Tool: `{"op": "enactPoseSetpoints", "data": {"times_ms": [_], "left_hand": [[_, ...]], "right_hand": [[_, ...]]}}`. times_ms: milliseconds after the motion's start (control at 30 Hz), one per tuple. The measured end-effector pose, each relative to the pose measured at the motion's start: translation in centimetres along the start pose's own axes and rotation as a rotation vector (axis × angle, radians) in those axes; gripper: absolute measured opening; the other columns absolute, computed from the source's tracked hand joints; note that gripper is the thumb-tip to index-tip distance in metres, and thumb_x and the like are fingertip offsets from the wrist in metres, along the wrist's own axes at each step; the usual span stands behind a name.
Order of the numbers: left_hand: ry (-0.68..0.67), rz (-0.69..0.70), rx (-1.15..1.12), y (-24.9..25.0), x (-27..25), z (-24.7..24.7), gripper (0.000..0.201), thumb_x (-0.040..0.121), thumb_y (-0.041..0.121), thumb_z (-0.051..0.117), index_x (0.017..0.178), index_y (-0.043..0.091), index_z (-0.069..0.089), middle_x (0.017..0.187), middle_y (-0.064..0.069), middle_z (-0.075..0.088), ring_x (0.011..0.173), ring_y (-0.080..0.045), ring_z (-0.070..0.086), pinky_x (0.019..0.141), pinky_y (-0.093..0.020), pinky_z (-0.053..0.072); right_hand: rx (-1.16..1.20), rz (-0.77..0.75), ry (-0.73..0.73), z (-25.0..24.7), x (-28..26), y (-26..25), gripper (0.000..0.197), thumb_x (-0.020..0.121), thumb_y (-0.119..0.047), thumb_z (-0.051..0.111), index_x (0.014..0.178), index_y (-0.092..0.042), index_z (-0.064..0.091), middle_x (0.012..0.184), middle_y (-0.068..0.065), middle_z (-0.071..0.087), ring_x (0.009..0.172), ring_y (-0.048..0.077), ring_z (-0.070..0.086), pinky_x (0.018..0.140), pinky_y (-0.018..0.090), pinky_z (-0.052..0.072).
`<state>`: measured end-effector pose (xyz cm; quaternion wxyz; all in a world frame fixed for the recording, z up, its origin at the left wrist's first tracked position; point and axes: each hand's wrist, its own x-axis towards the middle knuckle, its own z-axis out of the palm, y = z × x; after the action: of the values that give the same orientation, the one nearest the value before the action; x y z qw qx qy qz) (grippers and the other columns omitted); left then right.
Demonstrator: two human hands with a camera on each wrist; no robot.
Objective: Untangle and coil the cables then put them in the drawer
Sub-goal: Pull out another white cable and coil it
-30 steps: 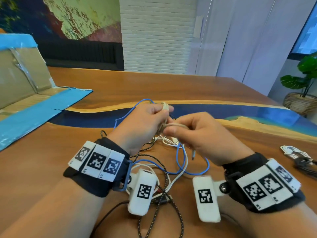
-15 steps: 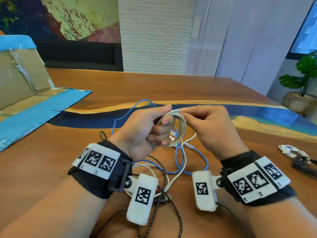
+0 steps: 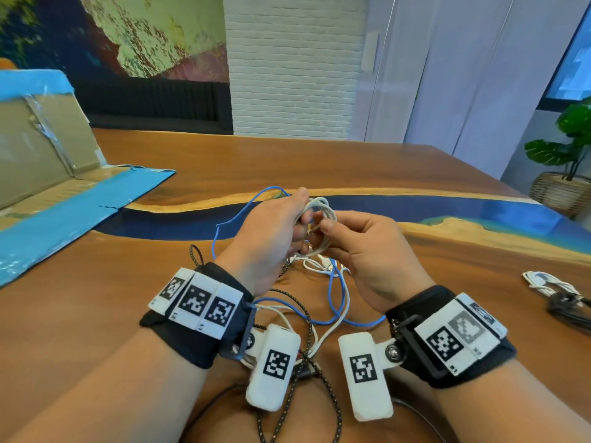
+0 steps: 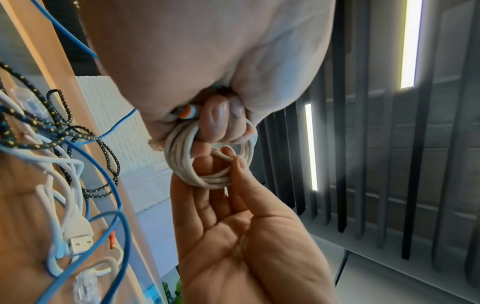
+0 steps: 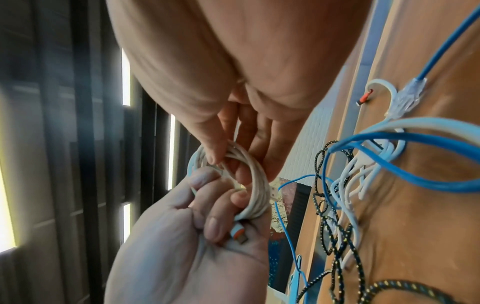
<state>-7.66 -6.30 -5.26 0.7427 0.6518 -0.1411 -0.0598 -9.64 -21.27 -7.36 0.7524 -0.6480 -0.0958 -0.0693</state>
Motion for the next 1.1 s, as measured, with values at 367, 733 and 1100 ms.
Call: {"op": "enactPoseSetpoints", "data": {"times_ms": [367, 733, 1100], "left_hand": [[-0.061, 0.03, -0.028, 0.5, -0.4, -0.2, 0.041, 0.109, 0.031, 0.046, 0.081, 0.011, 0.068, 0.055, 0.004, 0.045, 0.043, -0.008, 0.041, 0.043, -0.016, 0.037], [-0.093, 0.079, 0.13, -0.1, 0.1, -1.2, 0.027, 0.109, 0.022, 0.047, 0.118, 0.012, 0.071, 0.062, 0.004, 0.027, 0.052, -0.011, 0.03, 0.06, -0.028, 0.042], [-0.097, 0.039, 0.432, -0.4, 0.3, -1.2, 0.027, 0.101, 0.036, 0.063, 0.093, 0.013, 0.075, 0.046, 0.02, 0.049, 0.046, -0.002, 0.043, 0.057, -0.023, 0.039]], "right_hand": [[0.265, 0.111, -0.231, 0.2, -0.4, -1.1, 0.045, 0.088, -0.005, 0.067, 0.129, 0.003, 0.051, 0.085, 0.014, 0.064, 0.074, 0.023, 0.061, 0.081, 0.038, 0.051], [-0.57, -0.021, 0.088, -1.7, -0.3, -2.3, 0.032, 0.085, -0.016, 0.081, 0.114, -0.022, 0.068, 0.076, 0.002, 0.079, 0.071, 0.019, 0.077, 0.076, 0.044, 0.063], [-0.769, -0.401, 0.153, -2.9, -0.9, -4.3, 0.021, 0.088, -0.013, 0.078, 0.102, -0.028, 0.078, 0.072, -0.007, 0.076, 0.066, 0.01, 0.074, 0.073, 0.034, 0.062]]}}
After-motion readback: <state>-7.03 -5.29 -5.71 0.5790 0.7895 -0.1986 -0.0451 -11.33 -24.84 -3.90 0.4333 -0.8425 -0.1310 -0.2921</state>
